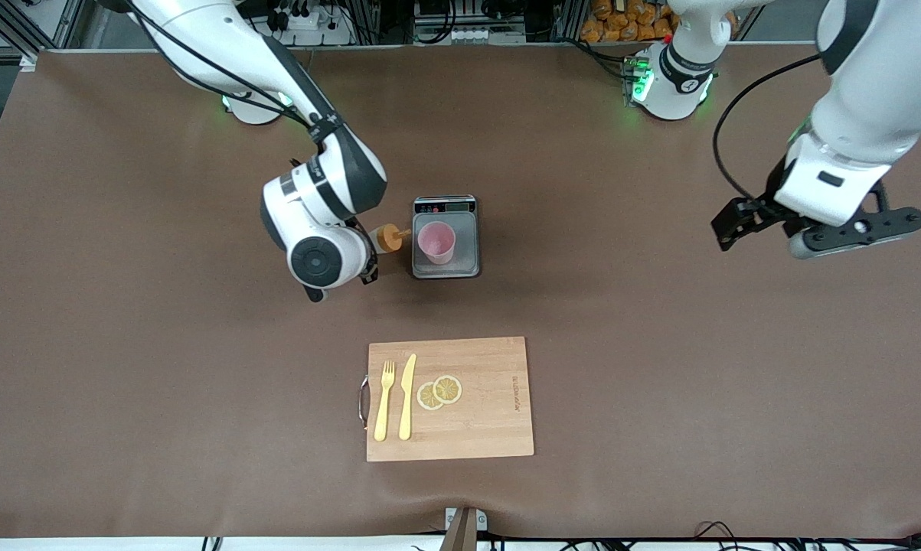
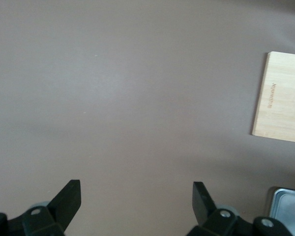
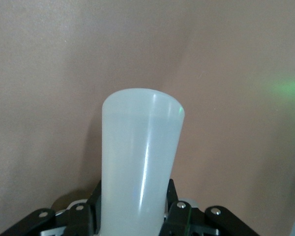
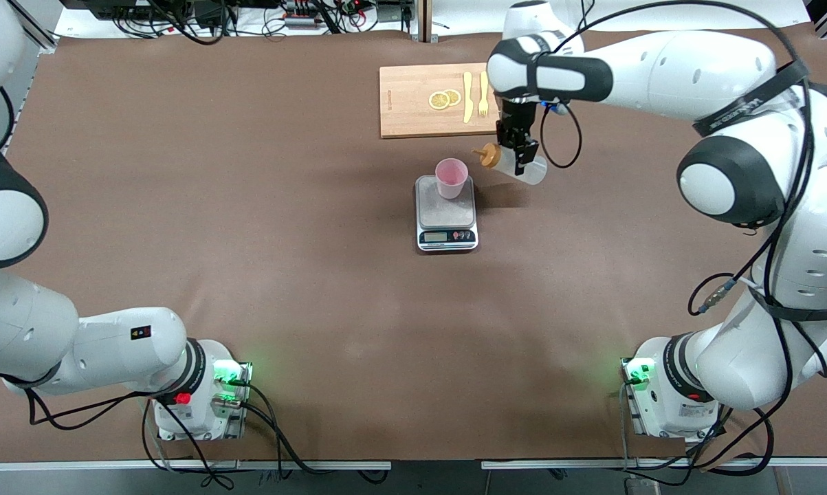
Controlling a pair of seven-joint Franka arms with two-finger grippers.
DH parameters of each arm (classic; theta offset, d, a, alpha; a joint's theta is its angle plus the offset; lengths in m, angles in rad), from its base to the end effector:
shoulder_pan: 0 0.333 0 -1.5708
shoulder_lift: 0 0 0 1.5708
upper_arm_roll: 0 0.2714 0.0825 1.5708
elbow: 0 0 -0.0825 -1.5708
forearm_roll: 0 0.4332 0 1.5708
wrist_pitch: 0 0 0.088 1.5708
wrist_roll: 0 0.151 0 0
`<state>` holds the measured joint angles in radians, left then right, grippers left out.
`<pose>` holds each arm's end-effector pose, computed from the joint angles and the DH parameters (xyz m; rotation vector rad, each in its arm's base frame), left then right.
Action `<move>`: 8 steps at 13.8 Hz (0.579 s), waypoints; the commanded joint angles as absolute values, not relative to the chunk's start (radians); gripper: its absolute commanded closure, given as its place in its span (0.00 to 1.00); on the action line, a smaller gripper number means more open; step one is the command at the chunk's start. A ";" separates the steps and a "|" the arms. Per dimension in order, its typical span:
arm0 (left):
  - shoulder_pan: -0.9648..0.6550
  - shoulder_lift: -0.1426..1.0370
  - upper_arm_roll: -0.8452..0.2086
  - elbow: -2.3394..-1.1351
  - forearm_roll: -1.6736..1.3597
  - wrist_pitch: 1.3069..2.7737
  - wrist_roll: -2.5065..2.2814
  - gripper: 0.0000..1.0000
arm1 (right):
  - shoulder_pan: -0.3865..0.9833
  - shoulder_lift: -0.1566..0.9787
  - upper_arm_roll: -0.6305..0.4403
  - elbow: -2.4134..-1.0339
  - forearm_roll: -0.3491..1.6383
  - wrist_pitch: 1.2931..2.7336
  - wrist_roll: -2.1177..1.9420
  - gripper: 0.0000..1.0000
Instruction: Add sauce to pink cup with both arms
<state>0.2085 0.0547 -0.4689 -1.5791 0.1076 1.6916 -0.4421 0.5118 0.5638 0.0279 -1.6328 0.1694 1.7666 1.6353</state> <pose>0.6142 -0.1432 0.5130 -3.0715 -0.2672 -0.1361 0.5313 0.3438 0.1595 2.3364 -1.5409 -0.5011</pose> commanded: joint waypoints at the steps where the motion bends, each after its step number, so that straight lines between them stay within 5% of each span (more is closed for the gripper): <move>1: 0.283 0.051 -0.477 -1.537 0.065 1.644 -0.306 0.00 | 0.520 0.568 0.020 -1.598 0.144 1.743 1.673 0.50; 5: 0.276 0.046 -0.385 -1.525 0.049 1.620 -0.119 0.00 | 0.546 0.589 0.020 -1.557 0.104 1.735 1.727 0.50; 8: 0.143 0.025 -0.215 -1.526 0.034 1.583 -0.080 0.00 | 0.555 0.621 0.020 -1.494 0.045 1.648 1.741 0.50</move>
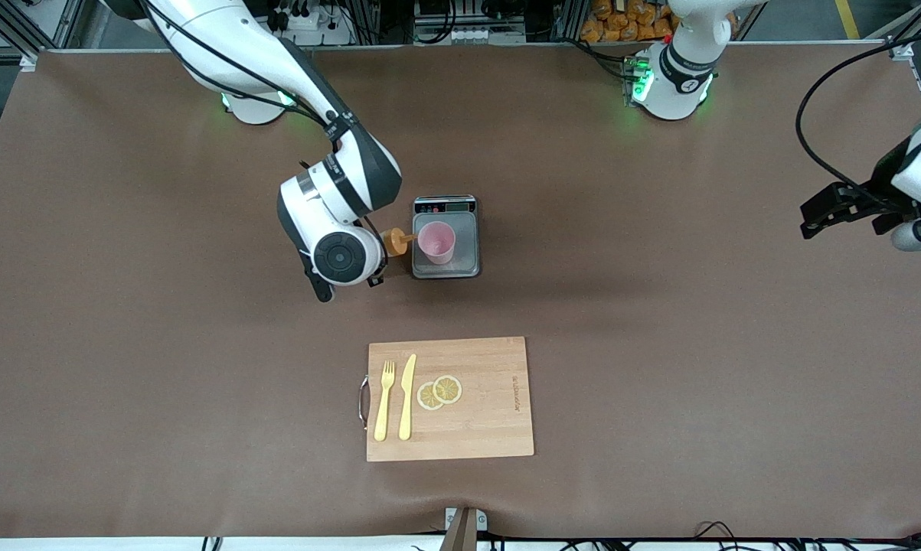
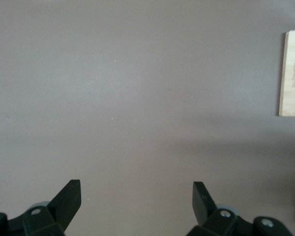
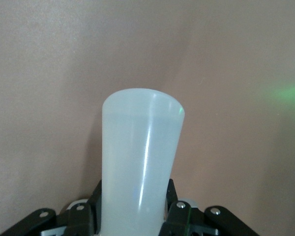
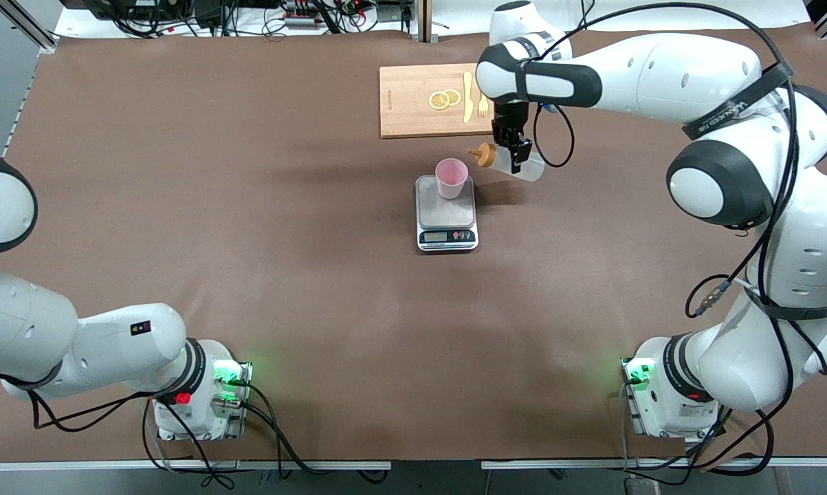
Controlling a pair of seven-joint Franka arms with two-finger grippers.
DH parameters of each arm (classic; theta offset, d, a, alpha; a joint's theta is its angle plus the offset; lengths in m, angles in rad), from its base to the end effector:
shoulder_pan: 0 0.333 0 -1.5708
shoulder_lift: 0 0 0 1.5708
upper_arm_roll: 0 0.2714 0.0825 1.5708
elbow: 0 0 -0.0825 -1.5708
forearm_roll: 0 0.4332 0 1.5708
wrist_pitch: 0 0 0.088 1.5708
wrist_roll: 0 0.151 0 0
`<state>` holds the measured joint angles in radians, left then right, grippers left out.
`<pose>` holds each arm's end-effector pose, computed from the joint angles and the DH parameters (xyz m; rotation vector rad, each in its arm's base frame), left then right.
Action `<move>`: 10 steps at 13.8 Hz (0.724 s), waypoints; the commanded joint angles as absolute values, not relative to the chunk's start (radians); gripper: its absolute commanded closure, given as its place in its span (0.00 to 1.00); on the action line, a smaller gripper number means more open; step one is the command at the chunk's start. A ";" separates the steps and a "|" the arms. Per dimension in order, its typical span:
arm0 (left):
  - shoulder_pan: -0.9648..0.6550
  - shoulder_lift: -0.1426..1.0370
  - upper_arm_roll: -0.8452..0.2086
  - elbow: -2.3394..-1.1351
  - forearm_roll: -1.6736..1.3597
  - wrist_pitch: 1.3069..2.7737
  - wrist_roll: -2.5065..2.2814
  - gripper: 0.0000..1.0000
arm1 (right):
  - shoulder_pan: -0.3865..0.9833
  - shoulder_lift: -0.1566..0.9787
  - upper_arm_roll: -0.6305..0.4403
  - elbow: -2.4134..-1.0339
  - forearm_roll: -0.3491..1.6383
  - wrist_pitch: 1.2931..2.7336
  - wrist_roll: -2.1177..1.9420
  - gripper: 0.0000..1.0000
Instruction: Add sauce to pink cup with both arms
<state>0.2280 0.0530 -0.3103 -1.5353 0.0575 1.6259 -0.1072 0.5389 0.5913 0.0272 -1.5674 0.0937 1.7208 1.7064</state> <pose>0.6233 -0.0396 0.5286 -3.1033 -0.0366 -0.0681 0.5353 0.3548 0.1675 2.2981 -1.5324 -0.3913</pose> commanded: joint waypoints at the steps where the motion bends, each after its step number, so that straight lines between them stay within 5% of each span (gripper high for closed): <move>1: 0.134 0.022 -0.190 -1.529 0.020 1.579 -0.062 0.00 | 0.560 0.624 0.020 -1.487 0.025 1.626 1.744 0.50; 5: 0.069 0.006 -0.092 -1.535 -0.001 1.566 -0.009 0.00 | 0.584 0.627 0.020 -1.470 -0.020 1.582 1.766 0.51; 10: 0.069 -0.012 -0.118 -1.560 -0.026 1.565 -0.038 0.00 | 0.612 0.656 0.020 -1.436 -0.041 1.546 1.805 0.51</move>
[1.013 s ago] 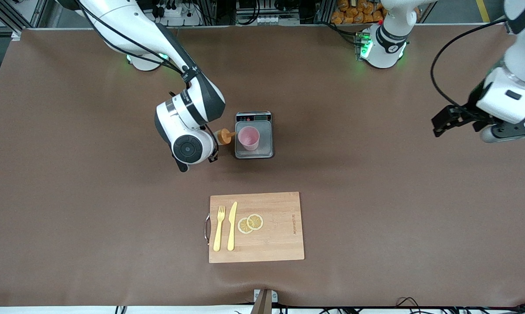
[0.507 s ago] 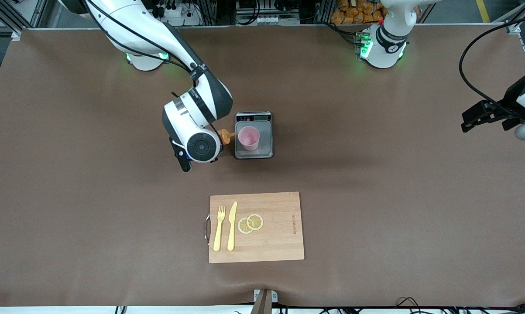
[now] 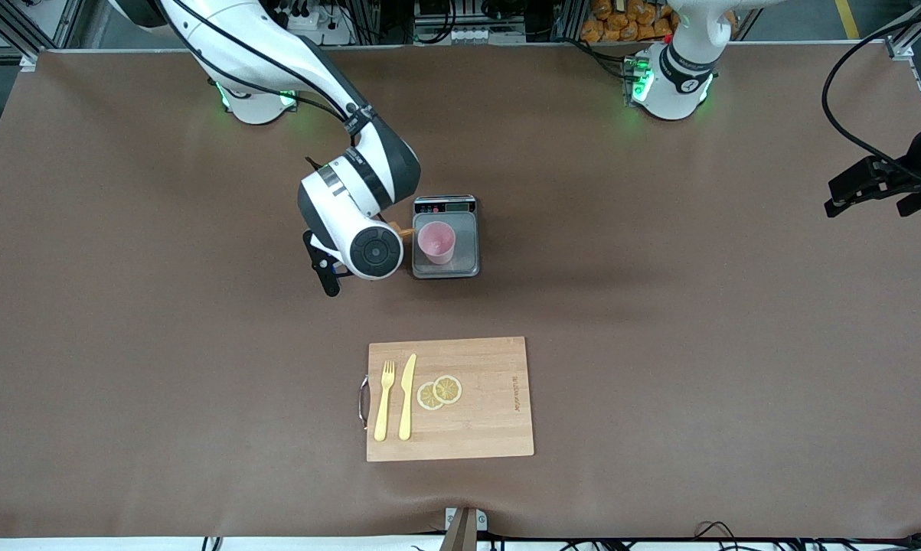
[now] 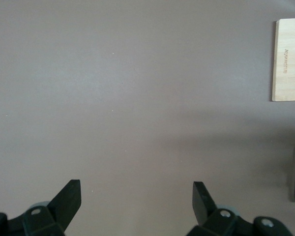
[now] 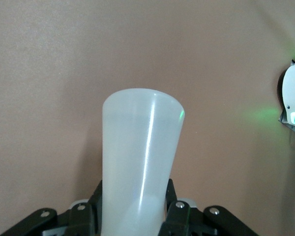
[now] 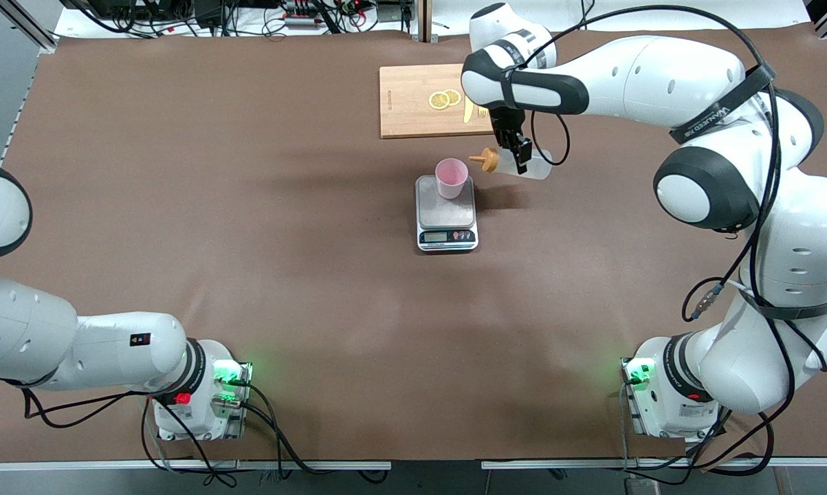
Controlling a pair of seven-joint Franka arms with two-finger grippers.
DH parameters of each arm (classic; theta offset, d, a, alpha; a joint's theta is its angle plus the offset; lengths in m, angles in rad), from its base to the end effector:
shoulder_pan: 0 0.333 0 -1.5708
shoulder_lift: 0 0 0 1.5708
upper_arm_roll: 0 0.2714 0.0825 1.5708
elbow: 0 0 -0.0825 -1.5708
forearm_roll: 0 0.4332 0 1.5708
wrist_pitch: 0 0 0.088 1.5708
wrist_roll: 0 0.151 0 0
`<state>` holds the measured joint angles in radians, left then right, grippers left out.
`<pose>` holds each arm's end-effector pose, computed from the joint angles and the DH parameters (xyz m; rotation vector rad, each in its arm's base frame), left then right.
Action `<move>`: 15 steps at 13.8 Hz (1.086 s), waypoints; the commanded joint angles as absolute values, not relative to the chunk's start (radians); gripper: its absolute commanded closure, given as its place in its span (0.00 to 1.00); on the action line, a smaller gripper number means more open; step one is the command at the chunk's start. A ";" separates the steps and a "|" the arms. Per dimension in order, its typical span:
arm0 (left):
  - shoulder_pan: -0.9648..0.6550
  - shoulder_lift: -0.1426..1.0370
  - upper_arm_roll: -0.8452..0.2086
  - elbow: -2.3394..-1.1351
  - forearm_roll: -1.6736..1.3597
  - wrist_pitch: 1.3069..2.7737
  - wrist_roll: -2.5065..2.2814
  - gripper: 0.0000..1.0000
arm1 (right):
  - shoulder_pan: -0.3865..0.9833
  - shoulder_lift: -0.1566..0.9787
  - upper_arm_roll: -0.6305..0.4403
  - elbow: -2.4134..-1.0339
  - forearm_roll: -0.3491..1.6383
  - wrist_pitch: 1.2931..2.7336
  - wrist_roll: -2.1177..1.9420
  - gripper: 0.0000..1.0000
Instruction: Add sauce to pink cup with both arms
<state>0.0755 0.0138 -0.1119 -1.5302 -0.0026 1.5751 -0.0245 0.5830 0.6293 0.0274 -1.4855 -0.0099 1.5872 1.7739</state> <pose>0.6093 -0.0222 0.5492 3.1361 -0.0187 0.0487 0.5256 0.3649 0.1756 2.2081 -1.4491 -0.2730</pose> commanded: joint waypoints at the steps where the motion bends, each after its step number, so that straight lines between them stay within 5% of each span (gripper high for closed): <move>1: 0.071 -0.015 -0.120 -1.562 -0.026 1.565 -0.038 0.00 | 0.615 0.658 0.020 -1.431 -0.043 1.539 1.805 0.51; 15: 0.075 -0.031 -0.120 -1.569 -0.051 1.557 -0.025 0.00 | 0.657 0.787 0.017 -1.177 -0.123 1.315 1.842 0.55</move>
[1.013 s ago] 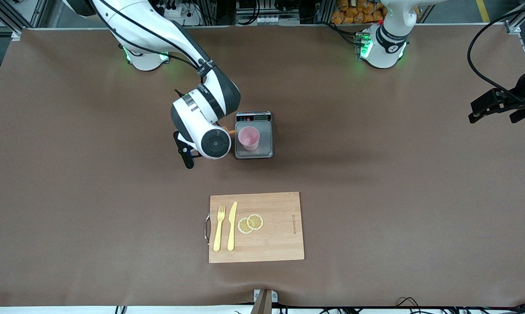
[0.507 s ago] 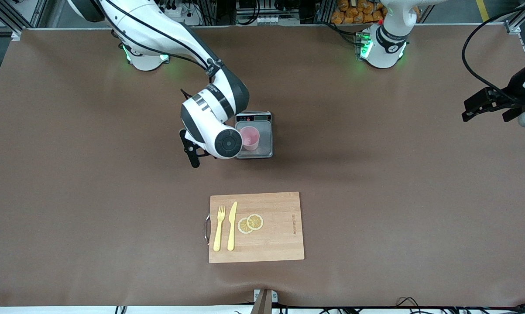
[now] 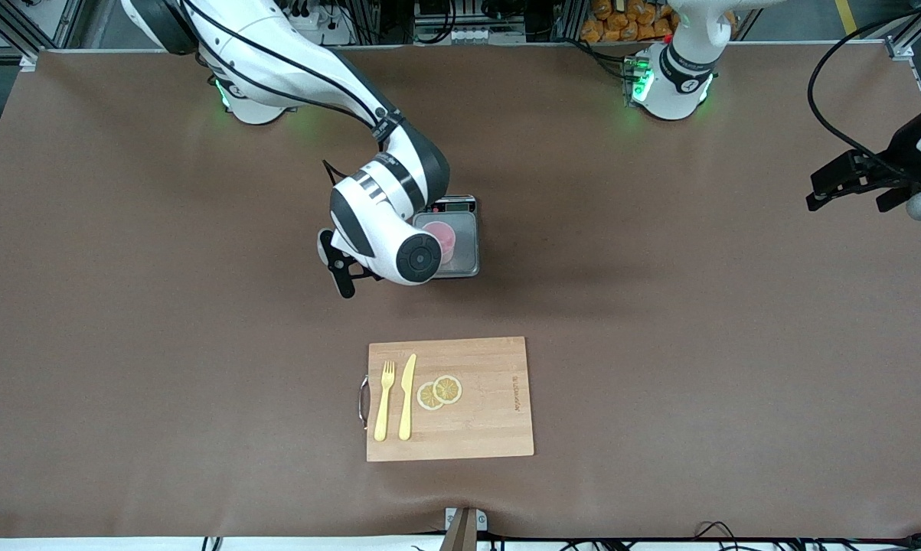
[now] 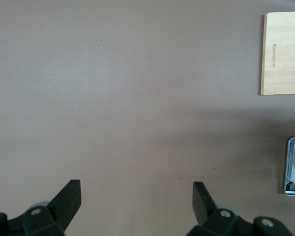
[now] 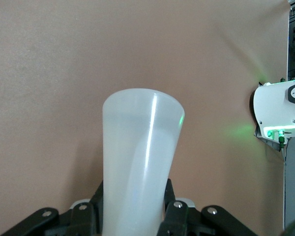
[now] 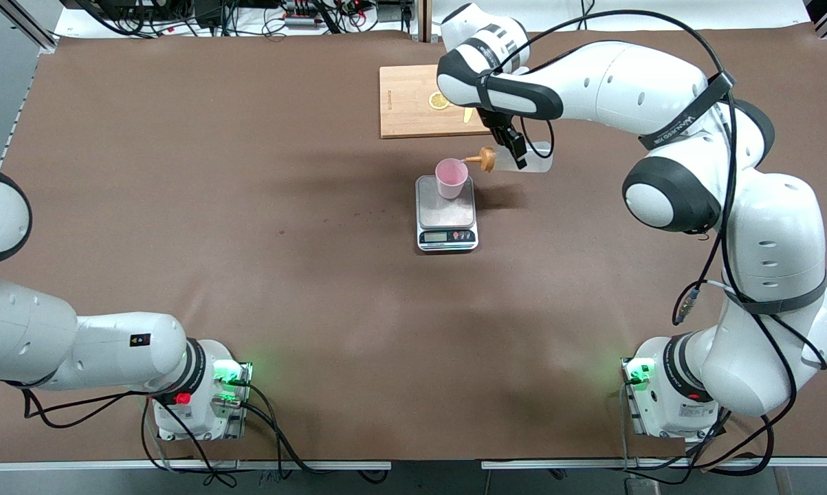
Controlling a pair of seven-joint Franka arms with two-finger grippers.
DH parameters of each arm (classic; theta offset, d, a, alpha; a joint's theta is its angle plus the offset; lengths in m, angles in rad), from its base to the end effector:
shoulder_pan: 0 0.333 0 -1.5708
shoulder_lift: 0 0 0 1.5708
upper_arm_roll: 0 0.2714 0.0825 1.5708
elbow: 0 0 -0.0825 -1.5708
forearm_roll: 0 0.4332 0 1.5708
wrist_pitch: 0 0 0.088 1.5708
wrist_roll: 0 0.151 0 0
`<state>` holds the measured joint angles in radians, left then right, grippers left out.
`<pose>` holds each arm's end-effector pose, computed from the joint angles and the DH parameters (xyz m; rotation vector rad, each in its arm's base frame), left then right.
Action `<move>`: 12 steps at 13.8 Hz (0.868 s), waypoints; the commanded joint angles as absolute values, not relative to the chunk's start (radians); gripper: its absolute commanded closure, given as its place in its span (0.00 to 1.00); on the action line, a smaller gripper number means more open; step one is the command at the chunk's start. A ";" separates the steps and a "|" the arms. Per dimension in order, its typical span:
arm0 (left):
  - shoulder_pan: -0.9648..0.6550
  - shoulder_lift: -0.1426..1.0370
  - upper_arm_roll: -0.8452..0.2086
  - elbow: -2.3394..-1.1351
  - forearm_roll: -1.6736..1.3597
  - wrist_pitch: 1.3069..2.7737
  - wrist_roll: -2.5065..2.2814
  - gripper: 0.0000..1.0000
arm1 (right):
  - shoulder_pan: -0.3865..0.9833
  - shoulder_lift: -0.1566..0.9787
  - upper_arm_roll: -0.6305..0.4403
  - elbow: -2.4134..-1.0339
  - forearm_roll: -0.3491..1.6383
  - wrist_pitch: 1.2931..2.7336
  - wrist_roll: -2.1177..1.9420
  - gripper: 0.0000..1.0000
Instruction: Add sauce to pink cup with both arms
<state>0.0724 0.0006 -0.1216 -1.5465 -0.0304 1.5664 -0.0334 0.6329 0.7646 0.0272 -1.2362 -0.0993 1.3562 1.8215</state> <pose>0.6037 -0.0343 0.5479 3.1101 -0.0252 0.0280 0.5293 0.3870 0.1931 2.0979 -1.3617 -0.1726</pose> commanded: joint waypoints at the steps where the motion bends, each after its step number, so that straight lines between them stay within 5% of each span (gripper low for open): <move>1: 0.075 -0.031 -0.120 -1.569 -0.051 1.557 -0.025 0.00 | 0.657 0.788 0.017 -1.177 -0.123 1.315 1.842 0.55; 5: 0.075 -0.031 -0.120 -1.569 -0.051 1.557 -0.023 0.00 | 0.657 0.799 0.018 -1.178 -0.137 1.316 1.842 0.55; 7: 0.075 -0.031 -0.118 -1.571 -0.055 1.557 -0.023 0.00 | 0.634 0.787 0.021 -1.181 -0.115 1.318 1.830 0.44; 12: 0.075 -0.031 -0.120 -1.575 -0.055 1.557 -0.023 0.00 | 0.555 0.752 0.031 -1.175 0.104 1.341 1.735 0.43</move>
